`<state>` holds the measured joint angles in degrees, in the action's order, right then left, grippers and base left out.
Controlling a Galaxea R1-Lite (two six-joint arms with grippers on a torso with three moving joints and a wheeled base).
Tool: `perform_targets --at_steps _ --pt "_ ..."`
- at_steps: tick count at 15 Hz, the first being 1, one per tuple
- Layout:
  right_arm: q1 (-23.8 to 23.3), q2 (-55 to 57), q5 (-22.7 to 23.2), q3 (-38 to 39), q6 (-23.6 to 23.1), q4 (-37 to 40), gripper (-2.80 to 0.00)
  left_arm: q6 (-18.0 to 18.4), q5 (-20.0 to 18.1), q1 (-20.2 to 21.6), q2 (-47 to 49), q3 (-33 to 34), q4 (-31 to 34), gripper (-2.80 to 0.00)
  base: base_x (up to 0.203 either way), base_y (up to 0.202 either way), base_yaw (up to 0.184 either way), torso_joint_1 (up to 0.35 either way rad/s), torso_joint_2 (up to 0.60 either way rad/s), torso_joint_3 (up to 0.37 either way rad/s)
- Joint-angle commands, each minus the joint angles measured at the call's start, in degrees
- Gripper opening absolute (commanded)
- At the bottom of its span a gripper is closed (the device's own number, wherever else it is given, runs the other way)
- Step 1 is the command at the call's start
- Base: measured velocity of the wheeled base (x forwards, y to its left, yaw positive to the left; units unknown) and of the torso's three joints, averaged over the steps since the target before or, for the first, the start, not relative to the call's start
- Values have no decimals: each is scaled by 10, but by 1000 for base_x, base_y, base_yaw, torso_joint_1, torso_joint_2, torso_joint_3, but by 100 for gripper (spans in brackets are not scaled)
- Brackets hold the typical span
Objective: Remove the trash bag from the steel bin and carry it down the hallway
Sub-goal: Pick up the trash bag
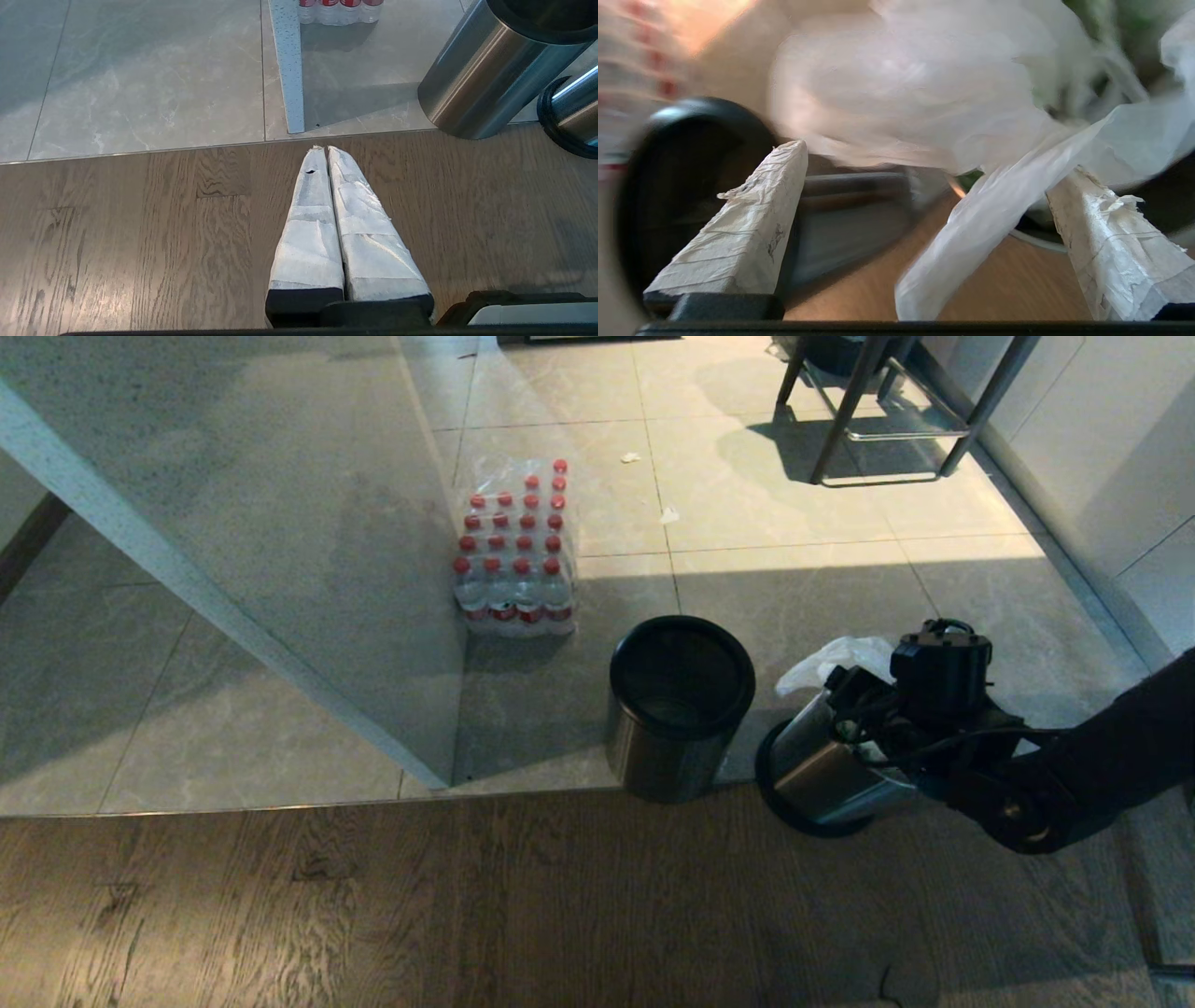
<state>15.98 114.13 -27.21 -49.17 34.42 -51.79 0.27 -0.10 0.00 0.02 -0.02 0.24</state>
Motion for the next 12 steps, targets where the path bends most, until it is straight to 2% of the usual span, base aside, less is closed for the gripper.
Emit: perform_targets --at_steps 1,7,12 --pt "-2 -8 12 -17 1 -6 0 0 0 0 1 0 0 -280 0 0 0 0 0 0" --pt "-6 49 18 -36 -3 -14 0 0 0 0 1 0 0 -280 0 0 0 0 0 0" --pt "-7 122 -13 -108 -7 -23 0 0 0 0 1 0 0 -280 0 0 0 0 0 0"
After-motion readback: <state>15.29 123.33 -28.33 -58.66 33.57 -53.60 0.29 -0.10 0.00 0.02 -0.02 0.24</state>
